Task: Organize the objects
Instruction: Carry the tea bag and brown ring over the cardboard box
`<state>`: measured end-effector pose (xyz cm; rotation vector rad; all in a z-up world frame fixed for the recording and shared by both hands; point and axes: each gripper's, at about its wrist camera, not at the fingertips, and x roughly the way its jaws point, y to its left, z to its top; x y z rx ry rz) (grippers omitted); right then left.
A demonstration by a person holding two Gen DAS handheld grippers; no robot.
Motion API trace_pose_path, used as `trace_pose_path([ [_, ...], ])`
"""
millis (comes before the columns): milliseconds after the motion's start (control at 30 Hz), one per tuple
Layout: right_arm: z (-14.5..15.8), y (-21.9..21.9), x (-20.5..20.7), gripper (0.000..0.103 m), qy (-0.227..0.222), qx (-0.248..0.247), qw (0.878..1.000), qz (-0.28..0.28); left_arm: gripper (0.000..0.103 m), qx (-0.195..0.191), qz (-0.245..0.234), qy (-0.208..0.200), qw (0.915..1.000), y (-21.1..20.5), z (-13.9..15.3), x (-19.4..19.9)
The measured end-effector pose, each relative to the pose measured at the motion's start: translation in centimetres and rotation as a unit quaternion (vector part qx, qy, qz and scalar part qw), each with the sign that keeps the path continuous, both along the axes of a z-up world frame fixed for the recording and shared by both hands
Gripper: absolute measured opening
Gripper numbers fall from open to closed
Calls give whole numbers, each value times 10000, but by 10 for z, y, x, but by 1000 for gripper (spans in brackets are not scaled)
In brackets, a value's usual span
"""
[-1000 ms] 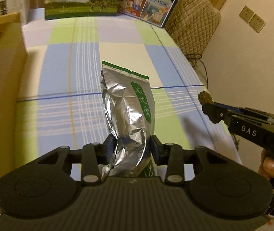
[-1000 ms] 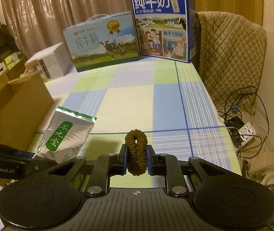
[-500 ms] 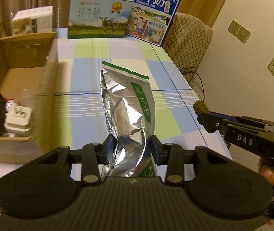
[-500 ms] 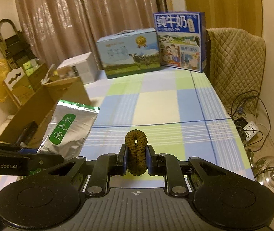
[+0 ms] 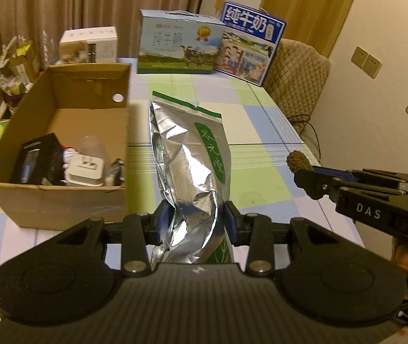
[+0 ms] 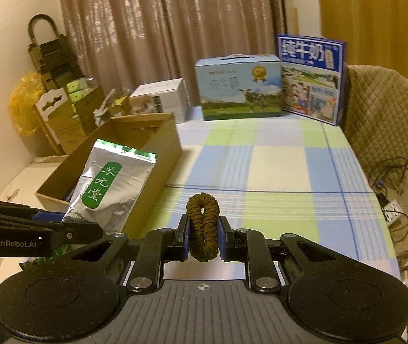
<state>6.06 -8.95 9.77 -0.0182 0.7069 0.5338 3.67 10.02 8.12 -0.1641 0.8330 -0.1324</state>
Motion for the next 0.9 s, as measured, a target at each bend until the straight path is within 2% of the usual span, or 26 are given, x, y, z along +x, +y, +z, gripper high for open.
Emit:
trace_pose_path([
  [500,-3,47,-4,16,-25,-140,9990,420,34,20,430,-35,9991,52,4,-19],
  [900,-2,91,5,16,-89,-165,9967,790,34,226,732,-169,9969,95,23,-16],
])
